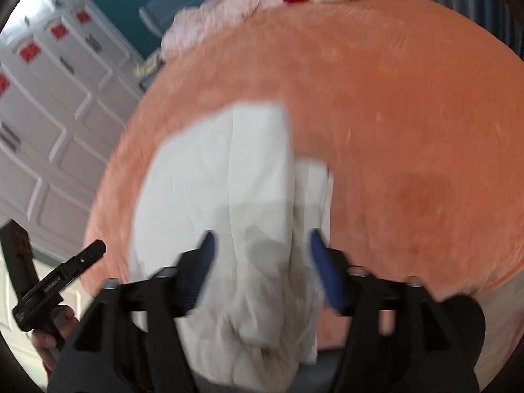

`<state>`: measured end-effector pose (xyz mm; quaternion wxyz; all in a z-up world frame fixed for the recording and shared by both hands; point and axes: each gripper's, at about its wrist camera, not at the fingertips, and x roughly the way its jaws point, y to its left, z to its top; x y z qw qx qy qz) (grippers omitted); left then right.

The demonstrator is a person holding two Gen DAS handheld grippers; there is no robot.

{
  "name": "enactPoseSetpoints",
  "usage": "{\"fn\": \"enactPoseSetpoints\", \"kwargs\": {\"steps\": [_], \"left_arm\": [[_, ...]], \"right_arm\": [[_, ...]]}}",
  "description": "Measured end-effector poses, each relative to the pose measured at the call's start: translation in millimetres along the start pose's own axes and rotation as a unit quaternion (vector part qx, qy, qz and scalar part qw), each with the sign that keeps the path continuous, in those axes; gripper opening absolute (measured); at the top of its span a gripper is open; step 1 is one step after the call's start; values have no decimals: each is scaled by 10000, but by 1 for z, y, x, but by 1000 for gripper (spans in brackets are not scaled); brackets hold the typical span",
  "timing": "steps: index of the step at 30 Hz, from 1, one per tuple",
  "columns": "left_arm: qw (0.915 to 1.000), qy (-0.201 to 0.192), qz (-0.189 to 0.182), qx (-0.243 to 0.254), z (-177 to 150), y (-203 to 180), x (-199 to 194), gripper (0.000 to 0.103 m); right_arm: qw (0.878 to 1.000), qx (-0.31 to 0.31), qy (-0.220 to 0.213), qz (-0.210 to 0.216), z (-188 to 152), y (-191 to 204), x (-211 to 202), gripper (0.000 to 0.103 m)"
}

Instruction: Fold large clothes

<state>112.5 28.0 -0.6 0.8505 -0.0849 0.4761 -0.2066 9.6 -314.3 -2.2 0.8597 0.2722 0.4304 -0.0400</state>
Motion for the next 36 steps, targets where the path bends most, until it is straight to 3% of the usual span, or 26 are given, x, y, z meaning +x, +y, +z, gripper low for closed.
{"fn": "enactPoseSetpoints", "kwargs": {"steps": [2,7,13,14,15,17,18,20,22,23,25,30,36], "left_arm": [[9997,24,-181,-185,23,8,12,56],[9938,494,-672,-742,59,23,62,56],[9895,781,-783,-928,74,13,107,56],[9904,806,-707,-876,75,12,112,56],[9917,805,-619,-789,75,6,118,56],[9943,771,-396,-618,74,-3,123,55],[9960,706,-240,-488,72,-9,124,54],[9983,535,70,-238,67,-16,123,54],[9983,353,448,112,56,-29,125,54],[9978,313,544,193,55,-31,128,54],[9962,205,758,371,48,-37,131,54],[9952,184,861,437,46,-35,144,56],[9931,83,1049,521,43,-38,155,57]], "right_arm": [[9996,267,-53,38,15,-5,7,73],[9941,1038,257,195,41,-16,48,74],[9847,1567,746,178,51,-18,102,73],[9845,1549,792,215,50,-17,110,59],[9857,1440,834,284,50,-14,116,52],[9903,1107,782,305,49,-1,118,24],[9947,773,634,243,50,12,114,21],[9993,12,355,-96,49,35,107,19],[9941,-812,177,-695,40,58,113,19],[9926,-904,180,-785,38,58,117,19],[9930,-819,191,-831,32,50,127,21],[9985,-225,172,-470,28,20,134,27],[9991,-152,119,-366,26,16,144,28]]}}
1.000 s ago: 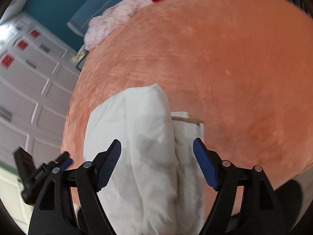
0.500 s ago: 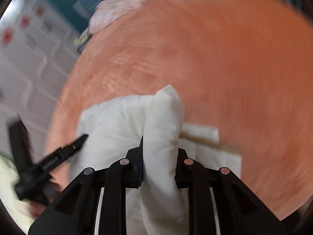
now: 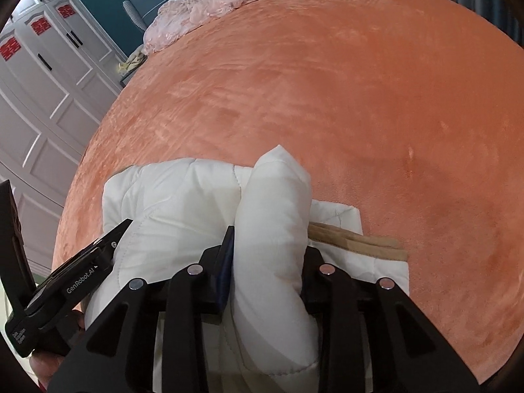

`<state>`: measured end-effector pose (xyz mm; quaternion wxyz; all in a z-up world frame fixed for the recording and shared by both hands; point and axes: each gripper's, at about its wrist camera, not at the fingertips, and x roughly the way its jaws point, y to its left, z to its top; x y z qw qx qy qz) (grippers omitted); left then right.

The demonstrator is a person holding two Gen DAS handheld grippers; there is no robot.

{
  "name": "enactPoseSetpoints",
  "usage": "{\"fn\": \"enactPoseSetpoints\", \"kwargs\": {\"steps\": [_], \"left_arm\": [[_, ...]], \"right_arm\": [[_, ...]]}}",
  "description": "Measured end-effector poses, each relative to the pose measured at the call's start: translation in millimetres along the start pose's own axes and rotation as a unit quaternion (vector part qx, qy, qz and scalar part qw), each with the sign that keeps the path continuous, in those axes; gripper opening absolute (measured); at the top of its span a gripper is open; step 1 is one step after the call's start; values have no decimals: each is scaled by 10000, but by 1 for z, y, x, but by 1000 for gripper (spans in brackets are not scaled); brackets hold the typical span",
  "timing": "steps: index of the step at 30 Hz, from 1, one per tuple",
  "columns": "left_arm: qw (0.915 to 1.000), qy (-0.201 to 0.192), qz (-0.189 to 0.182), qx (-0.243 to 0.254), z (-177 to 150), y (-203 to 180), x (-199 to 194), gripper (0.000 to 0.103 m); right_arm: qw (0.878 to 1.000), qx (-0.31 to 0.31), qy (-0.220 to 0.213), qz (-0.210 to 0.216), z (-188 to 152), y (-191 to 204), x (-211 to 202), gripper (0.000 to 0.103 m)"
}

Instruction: Fold large clothes

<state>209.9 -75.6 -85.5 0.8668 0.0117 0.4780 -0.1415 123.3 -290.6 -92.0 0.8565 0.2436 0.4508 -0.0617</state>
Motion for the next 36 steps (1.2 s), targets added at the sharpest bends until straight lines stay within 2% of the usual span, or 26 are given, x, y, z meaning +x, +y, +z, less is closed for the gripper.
{"fn": "enactPoseSetpoints", "kwargs": {"steps": [11,27,36], "left_arm": [[9996,-68,236,100,-3,-6,11,58],[9992,-179,321,145,-6,-9,14,58],[9989,-259,359,127,-8,-8,17,60]], "right_arm": [[10000,19,-70,57,-3,-3,9,28],[9993,35,-359,97,-8,-3,10,28],[9985,169,-449,282,-8,-8,13,28]]}}
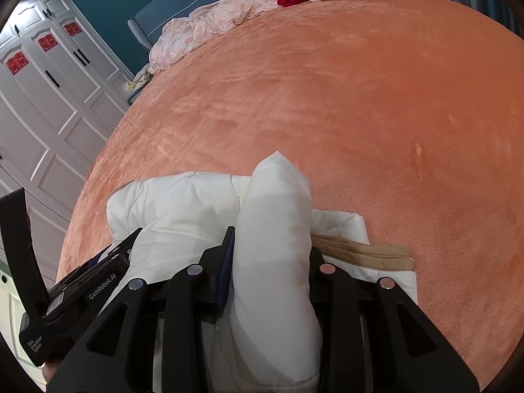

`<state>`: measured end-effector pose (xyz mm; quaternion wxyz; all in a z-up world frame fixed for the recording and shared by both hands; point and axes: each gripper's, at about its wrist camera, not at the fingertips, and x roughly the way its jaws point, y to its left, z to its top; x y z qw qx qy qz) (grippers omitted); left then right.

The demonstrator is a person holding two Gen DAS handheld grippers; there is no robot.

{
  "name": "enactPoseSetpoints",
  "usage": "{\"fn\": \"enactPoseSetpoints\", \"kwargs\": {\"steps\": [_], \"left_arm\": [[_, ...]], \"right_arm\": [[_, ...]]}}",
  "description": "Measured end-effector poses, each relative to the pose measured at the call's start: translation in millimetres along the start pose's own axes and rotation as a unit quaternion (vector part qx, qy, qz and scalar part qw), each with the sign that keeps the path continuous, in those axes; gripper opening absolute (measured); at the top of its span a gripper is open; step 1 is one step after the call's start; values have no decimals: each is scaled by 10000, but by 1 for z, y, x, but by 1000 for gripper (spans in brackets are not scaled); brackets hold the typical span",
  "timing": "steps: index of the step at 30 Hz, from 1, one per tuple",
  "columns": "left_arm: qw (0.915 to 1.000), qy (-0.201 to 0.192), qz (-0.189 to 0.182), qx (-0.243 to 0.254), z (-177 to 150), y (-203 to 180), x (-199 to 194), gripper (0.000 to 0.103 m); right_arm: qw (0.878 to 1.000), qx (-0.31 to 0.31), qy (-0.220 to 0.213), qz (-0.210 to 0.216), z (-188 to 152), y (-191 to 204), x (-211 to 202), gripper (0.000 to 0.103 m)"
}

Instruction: Fold large clothes

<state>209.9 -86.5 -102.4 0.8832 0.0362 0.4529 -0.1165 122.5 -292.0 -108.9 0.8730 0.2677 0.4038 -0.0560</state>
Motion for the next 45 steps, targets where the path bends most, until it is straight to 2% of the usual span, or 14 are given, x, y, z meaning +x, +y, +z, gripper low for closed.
{"fn": "enactPoseSetpoints", "kwargs": {"steps": [3,7,12,14,19,21,24,26,29,32,36,39,42,45], "left_arm": [[9999,10,-120,-57,2,5,-6,61],[9994,43,-313,-127,-3,18,-39,63],[9989,11,-445,-119,-34,26,-80,63],[9986,6,-480,-230,-46,31,-86,70],[9940,136,-720,-816,-62,47,-88,79],[9910,263,-859,-990,-63,54,-91,80],[9849,463,-1088,-1264,-63,67,-98,82],[9805,545,-1237,-1427,-69,76,-102,82],[9697,745,-1608,-1683,-79,90,-99,82],[9471,1013,-2146,-2161,-92,102,-86,83],[9299,1139,-2471,-2476,-97,103,-76,86],[9234,1172,-2660,-2505,-97,98,-66,97],[9190,1137,-2707,-2632,-96,94,-60,98],[9331,984,-2487,-2403,-88,84,-76,88]], "right_arm": [[9997,164,-159,57,1,-2,-15,28],[9985,268,-482,-72,-9,0,-78,31],[9987,-334,153,-339,-46,1,-100,28],[9981,-373,282,-396,-59,-4,-98,25],[9987,-312,266,-309,-67,-11,-100,27],[9988,-292,250,-318,-63,-11,-106,33],[9990,-177,228,-336,-63,-16,-114,51],[9982,25,274,-535,-64,-24,-116,78],[9960,608,661,-2,-69,-43,-108,78],[9834,1330,983,743,-73,-63,-94,78],[9669,1872,1073,1363,-79,-76,-81,78],[9557,2129,1056,1735,-82,-78,-71,77],[9466,2329,1055,1965,-82,-79,-61,68],[9563,2056,926,1861,-75,-68,-70,45]]}}
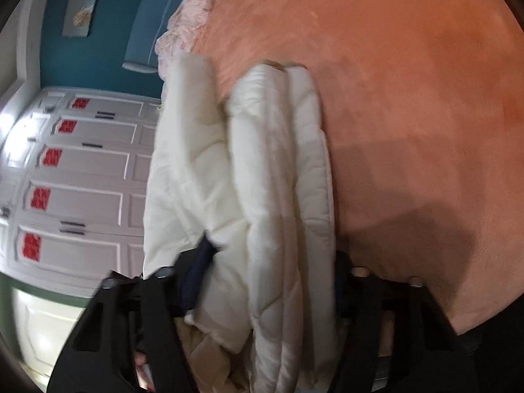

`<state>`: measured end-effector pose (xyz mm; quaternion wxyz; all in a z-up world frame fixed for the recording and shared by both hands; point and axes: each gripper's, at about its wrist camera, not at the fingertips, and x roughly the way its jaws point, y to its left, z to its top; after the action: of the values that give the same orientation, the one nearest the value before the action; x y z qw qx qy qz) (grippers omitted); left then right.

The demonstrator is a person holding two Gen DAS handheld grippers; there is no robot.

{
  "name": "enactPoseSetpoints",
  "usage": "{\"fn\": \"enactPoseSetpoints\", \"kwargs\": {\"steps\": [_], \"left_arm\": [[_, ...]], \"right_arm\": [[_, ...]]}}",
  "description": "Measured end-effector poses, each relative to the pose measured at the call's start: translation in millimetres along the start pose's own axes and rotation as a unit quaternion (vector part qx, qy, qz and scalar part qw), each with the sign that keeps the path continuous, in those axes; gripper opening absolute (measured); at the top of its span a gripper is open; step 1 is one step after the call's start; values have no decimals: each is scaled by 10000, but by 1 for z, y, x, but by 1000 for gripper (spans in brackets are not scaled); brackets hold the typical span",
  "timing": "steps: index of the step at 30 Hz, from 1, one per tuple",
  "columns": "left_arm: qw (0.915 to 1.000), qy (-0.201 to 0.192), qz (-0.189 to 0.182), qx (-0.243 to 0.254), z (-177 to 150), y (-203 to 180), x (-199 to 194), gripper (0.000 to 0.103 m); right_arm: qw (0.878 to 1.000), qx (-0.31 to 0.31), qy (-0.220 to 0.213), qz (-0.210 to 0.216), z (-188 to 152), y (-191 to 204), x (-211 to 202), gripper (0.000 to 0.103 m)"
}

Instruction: Fold large clothes

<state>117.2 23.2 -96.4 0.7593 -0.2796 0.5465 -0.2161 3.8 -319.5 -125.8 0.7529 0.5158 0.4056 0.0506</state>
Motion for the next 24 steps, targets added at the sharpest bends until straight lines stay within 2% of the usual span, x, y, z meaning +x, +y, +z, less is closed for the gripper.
{"fn": "enactPoseSetpoints", "kwargs": {"steps": [1,2,7,13,24], "left_arm": [[9995,-94,114,284,-3,-13,-7,83],[9981,-188,209,554,-6,-23,-15,79],[9892,-581,238,1326,-8,-67,-52,70],[9720,-1280,102,1970,0,-124,-107,69],[9348,-2407,-361,2587,32,-190,-192,69]], "right_arm": [[9999,-111,-40,-37,0,9,-1,36],[9997,-225,-92,-93,0,17,-6,33],[9939,-928,-570,-158,5,69,-39,30],[9797,-1685,-1085,22,12,133,-80,29],[9502,-2526,-1651,774,38,239,-128,29]]}}
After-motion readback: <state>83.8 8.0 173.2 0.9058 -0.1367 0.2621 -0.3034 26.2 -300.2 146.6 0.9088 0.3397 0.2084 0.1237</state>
